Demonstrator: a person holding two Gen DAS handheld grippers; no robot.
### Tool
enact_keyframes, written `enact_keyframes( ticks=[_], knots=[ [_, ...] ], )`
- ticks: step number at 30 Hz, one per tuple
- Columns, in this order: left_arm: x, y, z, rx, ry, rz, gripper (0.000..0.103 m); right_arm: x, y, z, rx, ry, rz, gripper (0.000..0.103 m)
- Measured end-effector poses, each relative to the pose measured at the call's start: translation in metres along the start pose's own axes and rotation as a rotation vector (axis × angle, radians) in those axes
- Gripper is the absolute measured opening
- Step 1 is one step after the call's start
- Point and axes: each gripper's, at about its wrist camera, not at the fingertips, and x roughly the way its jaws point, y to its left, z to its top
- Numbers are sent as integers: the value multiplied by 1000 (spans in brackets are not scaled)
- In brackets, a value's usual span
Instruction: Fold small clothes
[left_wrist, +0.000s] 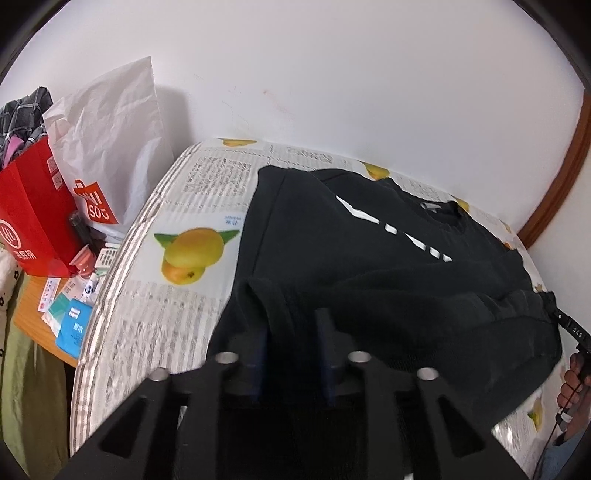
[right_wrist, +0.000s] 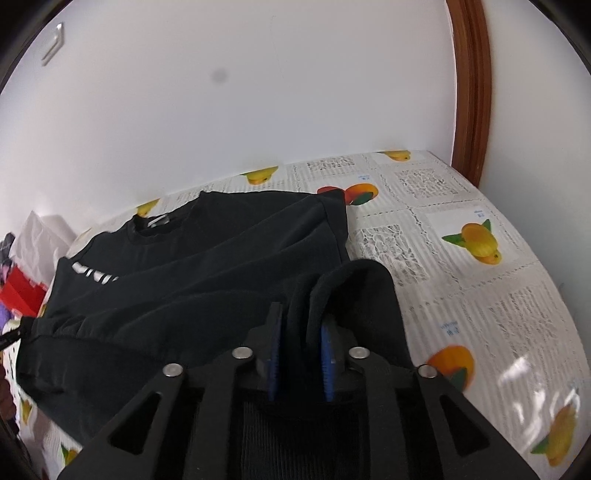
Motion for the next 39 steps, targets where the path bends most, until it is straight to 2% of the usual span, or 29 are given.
enact_keyframes(
  ticks=[3,6,10,16,20,25,26,27,28,30,33,39],
  knots=[
    [-16,3,-15,18,-6,-12,46,-25,1,-15,-54,-16,4,36],
    [-32,13,-35,26,-3,-7,46,-46,-6,-30,-89,-31,-35,38],
    [-48,29,-58,7,-3,20,46,-60,-28,-47,-53,-14,-70,44],
    [-50,45,-75,-21,10,60,49,-51,-48,-63,41,40,-46,47],
    [-39,54,-71,-47,31,35,49,-38,-44,-62,46,56,-48,52],
    [-20,55,-68,-63,70,-8,49,-22,-43,-56,75,70,-38,52],
    [-19,54,-69,-63,67,-6,44,-19,-43,-55,82,76,-36,49],
    [-18,52,-70,-58,65,-5,37,-18,-43,-54,86,78,-21,35],
    [-18,50,-71,-54,64,0,32,-17,-42,-53,82,82,7,28],
    [-21,46,-74,-35,61,5,14,-19,-38,-53,59,80,9,17],
    [-29,42,-78,-20,62,17,12,-25,-32,-55,15,76,-2,14],
    [-56,40,-99,-9,81,14,11,-46,-38,-72,30,86,8,14]
  ],
)
